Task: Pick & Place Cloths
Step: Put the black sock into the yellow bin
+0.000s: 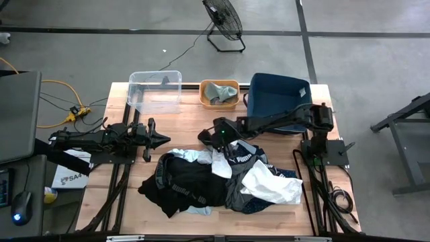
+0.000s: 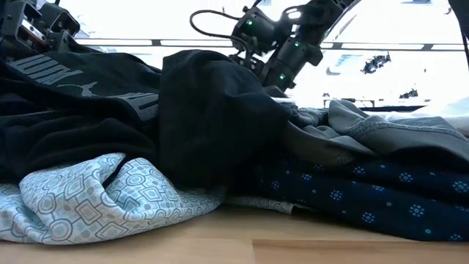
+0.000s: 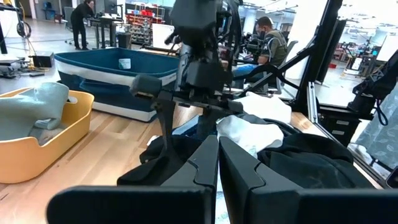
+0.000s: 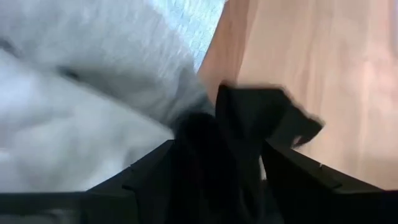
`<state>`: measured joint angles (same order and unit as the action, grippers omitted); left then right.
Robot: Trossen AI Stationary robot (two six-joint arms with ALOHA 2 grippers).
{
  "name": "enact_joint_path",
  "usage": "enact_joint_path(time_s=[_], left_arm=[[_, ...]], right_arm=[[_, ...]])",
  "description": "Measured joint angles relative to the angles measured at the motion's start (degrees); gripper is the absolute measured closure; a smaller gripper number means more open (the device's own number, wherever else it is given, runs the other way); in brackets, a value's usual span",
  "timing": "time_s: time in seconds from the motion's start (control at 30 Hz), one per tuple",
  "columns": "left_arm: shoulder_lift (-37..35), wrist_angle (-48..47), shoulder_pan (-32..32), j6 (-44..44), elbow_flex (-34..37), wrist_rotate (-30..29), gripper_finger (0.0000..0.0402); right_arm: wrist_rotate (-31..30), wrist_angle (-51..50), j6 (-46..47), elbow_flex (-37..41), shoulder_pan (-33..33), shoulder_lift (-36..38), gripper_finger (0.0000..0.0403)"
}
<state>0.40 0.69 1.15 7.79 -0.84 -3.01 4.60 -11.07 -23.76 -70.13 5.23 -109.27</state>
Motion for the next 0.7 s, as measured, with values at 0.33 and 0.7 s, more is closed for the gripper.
enact_joint_path(time_s=[0.33, 0.7], left_arm=[[0.0, 0.0, 0.0, 0.0, 0.0, -0.1, 0.0389], [0.0, 0.0, 0.0, 0.0, 0.0, 0.0, 0.0389]], right_arm=[[0.0, -3.6, 0.0, -0.1, 0.1, 1.3, 0.0344], [-4.5, -5.9, 6.1, -4.3, 0.1, 1.5, 0.0397]])
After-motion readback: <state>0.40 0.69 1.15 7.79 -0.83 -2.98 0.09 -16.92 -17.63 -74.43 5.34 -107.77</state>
